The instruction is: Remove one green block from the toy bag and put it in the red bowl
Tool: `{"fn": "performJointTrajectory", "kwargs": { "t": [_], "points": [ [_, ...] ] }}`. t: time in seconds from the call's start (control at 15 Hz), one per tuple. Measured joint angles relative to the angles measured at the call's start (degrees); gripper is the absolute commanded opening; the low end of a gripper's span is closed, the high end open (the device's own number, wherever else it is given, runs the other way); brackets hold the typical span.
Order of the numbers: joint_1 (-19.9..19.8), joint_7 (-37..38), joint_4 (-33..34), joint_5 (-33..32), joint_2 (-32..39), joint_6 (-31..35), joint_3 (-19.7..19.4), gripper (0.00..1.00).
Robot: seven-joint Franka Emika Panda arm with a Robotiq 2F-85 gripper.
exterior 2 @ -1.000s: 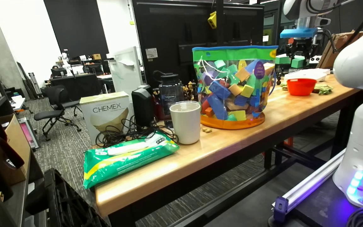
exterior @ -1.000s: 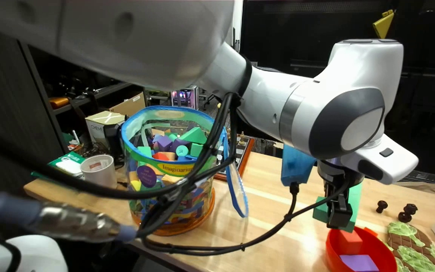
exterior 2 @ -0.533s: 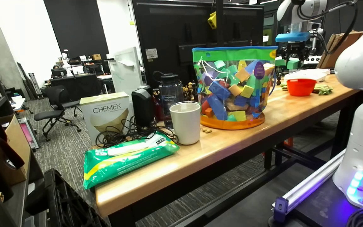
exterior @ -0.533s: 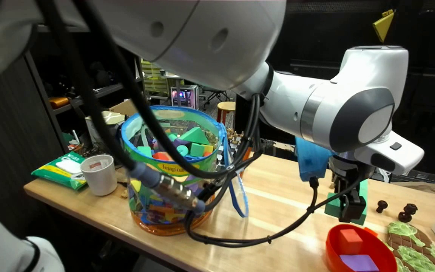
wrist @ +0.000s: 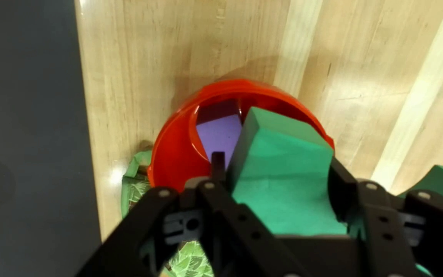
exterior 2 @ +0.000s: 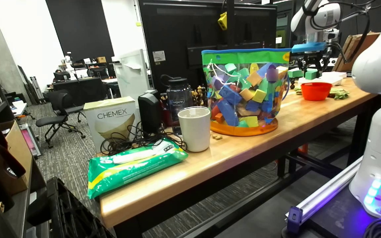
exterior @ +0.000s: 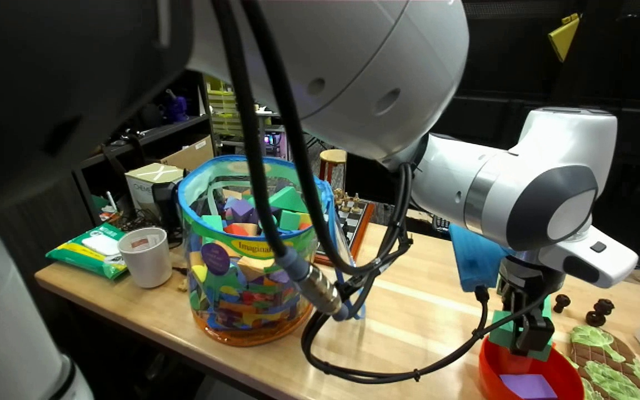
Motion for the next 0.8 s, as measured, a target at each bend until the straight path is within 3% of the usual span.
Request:
{"fn": "performJointTrajectory", "kwargs": {
  "t": [0.8],
  "points": [
    [-0.06,-1.38,0.38,3.99,3.22,-0.42,-5.09,0.35]
  ]
}}
